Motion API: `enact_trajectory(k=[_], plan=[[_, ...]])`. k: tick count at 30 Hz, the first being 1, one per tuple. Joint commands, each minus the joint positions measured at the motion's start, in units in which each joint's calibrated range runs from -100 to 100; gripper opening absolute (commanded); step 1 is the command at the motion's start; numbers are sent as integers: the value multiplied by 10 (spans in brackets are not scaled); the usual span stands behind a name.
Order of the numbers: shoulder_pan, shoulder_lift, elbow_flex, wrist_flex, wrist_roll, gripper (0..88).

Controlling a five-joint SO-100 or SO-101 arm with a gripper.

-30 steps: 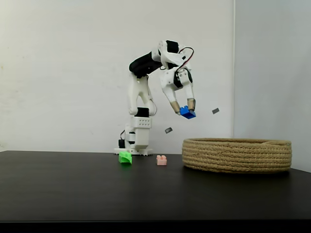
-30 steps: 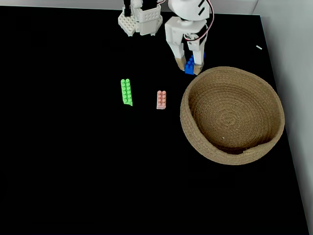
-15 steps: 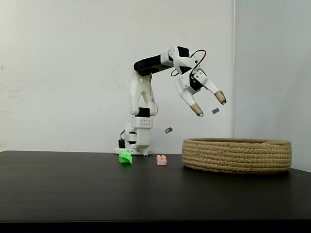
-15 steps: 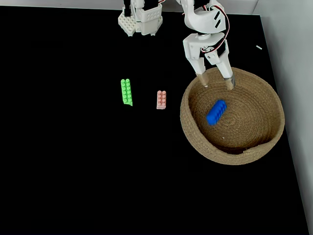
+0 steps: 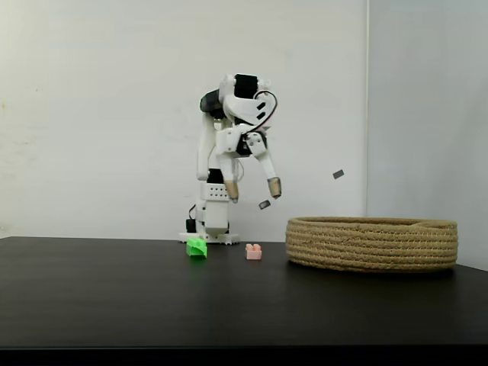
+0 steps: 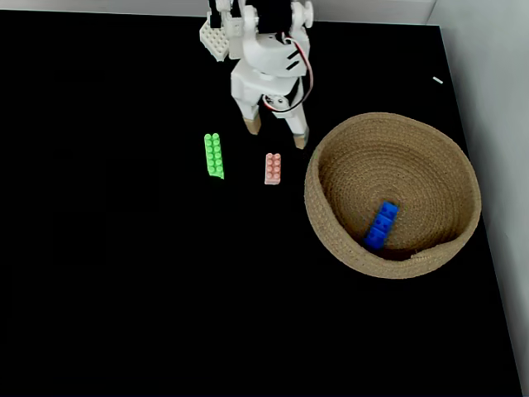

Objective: Place the lego blocks in the tray

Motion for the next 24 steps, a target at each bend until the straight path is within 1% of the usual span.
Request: enact_trajectory(k=[1,10,14,18,24], plan=[[70,-16,2,9,56,285],[182,50,11,-2,178,304],[208,79,38,-42,224,314],[227,94,72,-90,245,316],[232,128,76,-141,246,316]])
